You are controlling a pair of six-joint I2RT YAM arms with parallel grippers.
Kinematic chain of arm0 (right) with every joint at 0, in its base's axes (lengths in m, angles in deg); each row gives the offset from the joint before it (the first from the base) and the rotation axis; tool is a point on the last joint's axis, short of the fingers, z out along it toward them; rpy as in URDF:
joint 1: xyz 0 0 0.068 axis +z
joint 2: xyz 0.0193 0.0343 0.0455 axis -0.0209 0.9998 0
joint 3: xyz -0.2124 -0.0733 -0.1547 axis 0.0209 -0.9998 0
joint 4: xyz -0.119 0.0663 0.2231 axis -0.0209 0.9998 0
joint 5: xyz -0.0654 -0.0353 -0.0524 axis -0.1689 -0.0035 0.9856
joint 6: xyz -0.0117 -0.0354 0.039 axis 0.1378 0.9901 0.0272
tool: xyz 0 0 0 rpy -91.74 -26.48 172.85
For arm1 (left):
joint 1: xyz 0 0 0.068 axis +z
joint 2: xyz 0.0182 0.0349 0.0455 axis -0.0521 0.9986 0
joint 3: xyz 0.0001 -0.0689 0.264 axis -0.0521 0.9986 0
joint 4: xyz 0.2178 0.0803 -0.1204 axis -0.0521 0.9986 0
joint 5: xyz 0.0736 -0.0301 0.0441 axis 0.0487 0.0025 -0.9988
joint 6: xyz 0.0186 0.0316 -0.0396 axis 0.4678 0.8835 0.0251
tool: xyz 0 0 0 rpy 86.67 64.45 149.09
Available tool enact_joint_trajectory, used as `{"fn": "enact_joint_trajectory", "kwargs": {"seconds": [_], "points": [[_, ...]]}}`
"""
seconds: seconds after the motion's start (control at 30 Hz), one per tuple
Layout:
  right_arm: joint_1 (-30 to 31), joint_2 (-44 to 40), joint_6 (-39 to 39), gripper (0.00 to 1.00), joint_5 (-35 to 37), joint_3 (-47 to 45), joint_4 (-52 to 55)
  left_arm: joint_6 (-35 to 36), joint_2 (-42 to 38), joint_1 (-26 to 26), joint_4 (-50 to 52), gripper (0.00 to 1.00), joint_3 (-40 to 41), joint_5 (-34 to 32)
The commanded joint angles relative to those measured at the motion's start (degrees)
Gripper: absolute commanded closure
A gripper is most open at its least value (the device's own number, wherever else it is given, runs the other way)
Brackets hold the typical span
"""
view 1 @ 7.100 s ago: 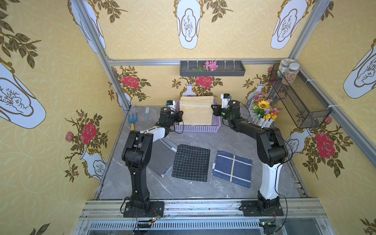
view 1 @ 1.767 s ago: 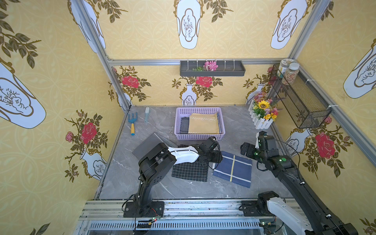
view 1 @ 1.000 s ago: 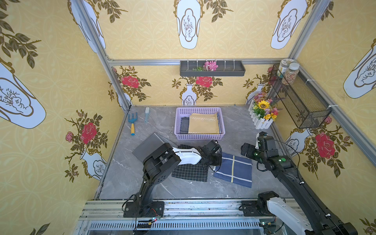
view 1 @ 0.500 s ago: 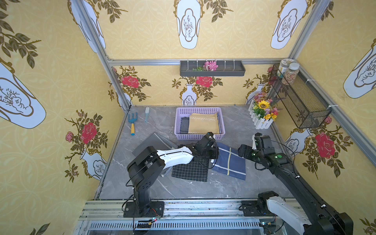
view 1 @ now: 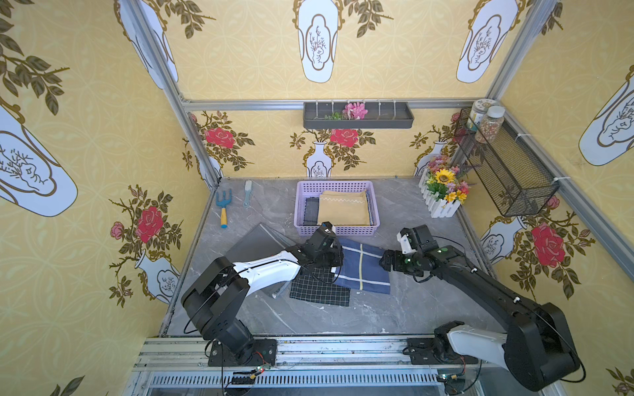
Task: Put the folded pillowcase in the basket
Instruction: Pick up the pillowcase from the center of the board.
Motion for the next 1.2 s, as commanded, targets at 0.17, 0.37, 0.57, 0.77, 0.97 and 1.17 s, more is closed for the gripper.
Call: {"fn": "enact_joint_trajectory", "kwargs": {"seconds": [0.17,0.37,0.57,0.77,0.97,1.17], "points": [[1.1,9.5,-0.6,0.21,-3.7,1.4,-6.0,2.5,-0.1,3.5,-0.4,1.00,3.9,2.2],[1.1,14.5,-0.8,0.32,-4.8,2.6,-8.3,2.5,0.7,4.1,-1.5,1.00,4.9,2.3],[1.1,18.4,-0.9,0.44,-4.9,4.3,-9.5,2.4,0.8,4.4,-1.8,1.00,5.3,2.1],[1.1,21.3,-1.2,0.58,-5.4,4.8,-10.4,2.1,0.9,4.6,-2.2,1.00,5.7,1.9],[1.1,21.8,-1.4,0.78,-6.1,4.3,-11.2,1.9,1.3,4.8,-2.7,1.00,5.8,1.9],[1.1,20.2,-1.6,0.98,-6.7,3.8,-11.3,1.5,1.3,4.8,-3.2,1.00,5.9,1.7]]}}
